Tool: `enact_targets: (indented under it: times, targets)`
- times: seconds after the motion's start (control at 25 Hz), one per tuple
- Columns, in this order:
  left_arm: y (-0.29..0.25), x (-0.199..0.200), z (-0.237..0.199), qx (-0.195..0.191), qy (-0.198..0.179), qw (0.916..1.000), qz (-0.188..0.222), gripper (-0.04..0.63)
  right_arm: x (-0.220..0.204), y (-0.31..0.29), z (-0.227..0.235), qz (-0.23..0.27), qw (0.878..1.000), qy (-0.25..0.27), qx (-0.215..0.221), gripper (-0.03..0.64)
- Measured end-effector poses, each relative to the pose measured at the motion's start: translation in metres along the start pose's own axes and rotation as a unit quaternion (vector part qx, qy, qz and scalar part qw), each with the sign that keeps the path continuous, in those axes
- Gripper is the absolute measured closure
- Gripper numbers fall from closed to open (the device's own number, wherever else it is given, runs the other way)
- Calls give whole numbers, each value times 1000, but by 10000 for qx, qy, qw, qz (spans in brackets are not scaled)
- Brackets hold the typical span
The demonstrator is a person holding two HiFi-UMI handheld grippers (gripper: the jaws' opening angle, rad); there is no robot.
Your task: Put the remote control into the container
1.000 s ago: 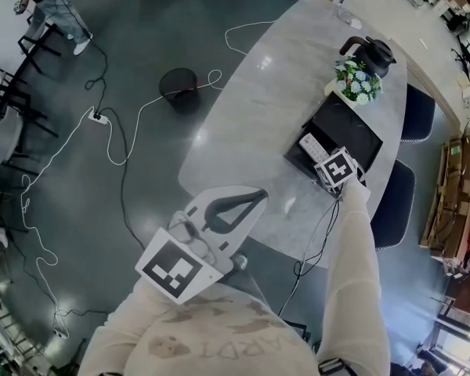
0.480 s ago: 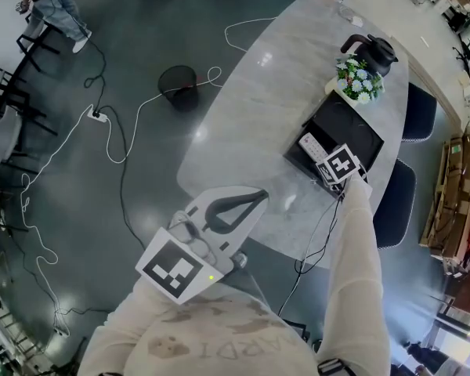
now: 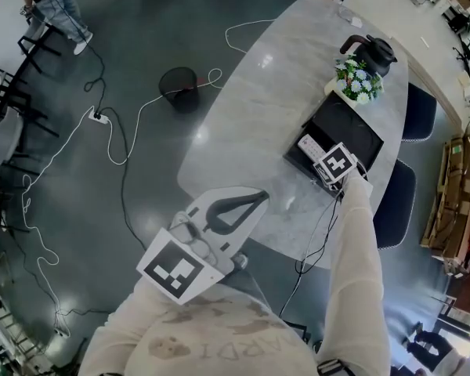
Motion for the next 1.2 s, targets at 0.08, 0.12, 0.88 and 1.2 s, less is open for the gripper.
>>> enact_targets:
  times: [0.08, 0.12, 0.88, 1.2]
  targets:
    - [1, 0, 1, 10, 7, 10000, 1, 583, -1, 0, -2, -67, 10000, 47, 49, 379]
    - [1, 0, 2, 10, 12, 10000, 0, 583, -2, 0, -4, -110, 9999, 70, 93, 379]
    - [-17, -1, 31, -397, -173, 9991, 28, 583, -6, 104, -34, 2846, 9511, -1047, -592, 548]
    - [-25, 4, 59, -745, -272, 9968, 103, 583, -18, 205, -116, 4839, 8540, -1719, -836, 580]
Point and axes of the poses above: the fingertips, and each gripper's own axes: y backward along the fingers, z to its right, x out of its top, the point moved 6 cm from there along y, backward along the fingers, and after that the axes turned 5 degrees about y, right-handed, at the moved point
